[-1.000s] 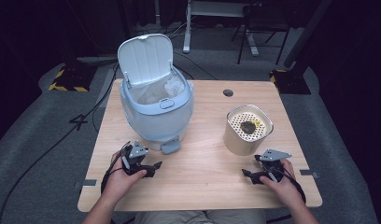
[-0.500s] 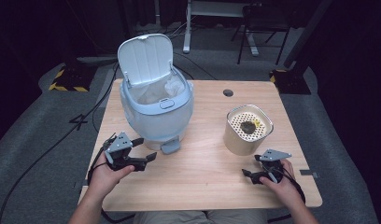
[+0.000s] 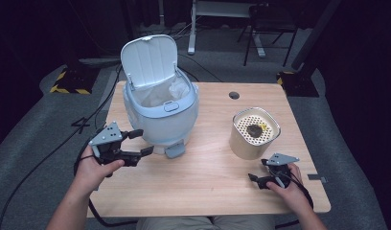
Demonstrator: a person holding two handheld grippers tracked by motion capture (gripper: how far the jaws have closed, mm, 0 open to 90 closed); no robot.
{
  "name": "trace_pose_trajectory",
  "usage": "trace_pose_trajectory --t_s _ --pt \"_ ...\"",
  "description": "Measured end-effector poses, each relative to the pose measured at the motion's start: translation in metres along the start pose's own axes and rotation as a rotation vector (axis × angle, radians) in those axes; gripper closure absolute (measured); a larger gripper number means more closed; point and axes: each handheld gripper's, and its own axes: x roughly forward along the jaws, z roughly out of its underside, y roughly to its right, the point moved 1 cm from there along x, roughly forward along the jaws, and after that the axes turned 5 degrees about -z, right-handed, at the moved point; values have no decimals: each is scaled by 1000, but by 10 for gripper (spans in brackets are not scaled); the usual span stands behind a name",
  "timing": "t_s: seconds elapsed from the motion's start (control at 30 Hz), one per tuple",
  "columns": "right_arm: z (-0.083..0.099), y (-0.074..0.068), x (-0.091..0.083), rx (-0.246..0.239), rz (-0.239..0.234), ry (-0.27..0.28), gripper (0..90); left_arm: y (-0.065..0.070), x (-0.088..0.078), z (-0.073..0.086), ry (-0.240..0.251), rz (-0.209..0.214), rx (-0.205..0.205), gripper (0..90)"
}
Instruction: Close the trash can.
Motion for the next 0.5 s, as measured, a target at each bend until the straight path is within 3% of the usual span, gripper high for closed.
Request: trace_pose_trajectory --t_s 0.2,0.37,0.5 --pt "0 0 0 0 0 0 149 -10 -10 -17 24 -9 -3 289" --pt "0 0 0 1 1 1 149 -22 -19 -38 55 -11 -30 294" --pt "0 0 0 1 1 1 148 -34 -25 -50 52 -53 -22 294"
